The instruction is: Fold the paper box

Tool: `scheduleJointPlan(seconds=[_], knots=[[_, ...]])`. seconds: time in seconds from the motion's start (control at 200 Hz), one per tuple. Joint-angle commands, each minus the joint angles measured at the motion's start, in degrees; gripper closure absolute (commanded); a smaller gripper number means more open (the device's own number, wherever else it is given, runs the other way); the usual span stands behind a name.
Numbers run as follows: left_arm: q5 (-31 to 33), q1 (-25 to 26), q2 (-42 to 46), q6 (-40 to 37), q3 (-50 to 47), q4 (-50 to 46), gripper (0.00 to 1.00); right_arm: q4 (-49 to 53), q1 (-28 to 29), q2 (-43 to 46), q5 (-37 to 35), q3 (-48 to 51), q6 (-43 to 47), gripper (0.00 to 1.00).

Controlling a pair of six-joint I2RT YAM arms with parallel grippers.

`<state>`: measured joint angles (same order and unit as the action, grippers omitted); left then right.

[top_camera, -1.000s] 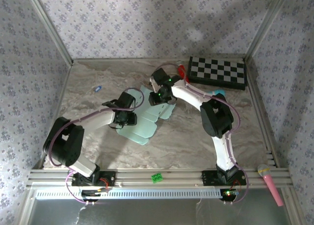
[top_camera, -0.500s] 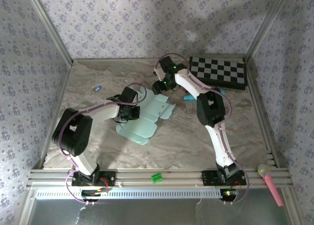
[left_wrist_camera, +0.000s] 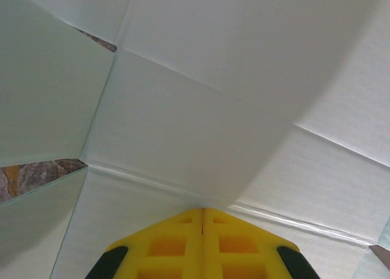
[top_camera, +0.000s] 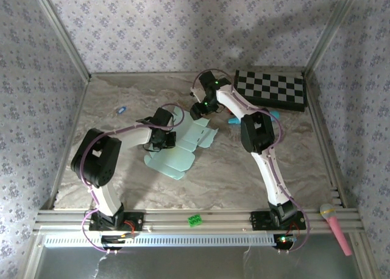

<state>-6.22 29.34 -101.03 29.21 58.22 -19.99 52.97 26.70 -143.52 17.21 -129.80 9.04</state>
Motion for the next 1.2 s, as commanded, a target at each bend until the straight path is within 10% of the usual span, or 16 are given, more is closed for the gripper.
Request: scheduleJointPlan(seconds=[0.0, 1.194], knots=[[-0.47, 0.1, -0.66, 0.5, -2.04, -0.51, 1.0, 3.78, -0.42, -2.09, 2.19, -2.68, 2.02, 0.37], [-0.2, 0.22, -1.1, -0.05, -3.12, -0.84, 1.0, 13.96, 0.94, -1.65, 8.69, -9.45, 10.03, 0.76]])
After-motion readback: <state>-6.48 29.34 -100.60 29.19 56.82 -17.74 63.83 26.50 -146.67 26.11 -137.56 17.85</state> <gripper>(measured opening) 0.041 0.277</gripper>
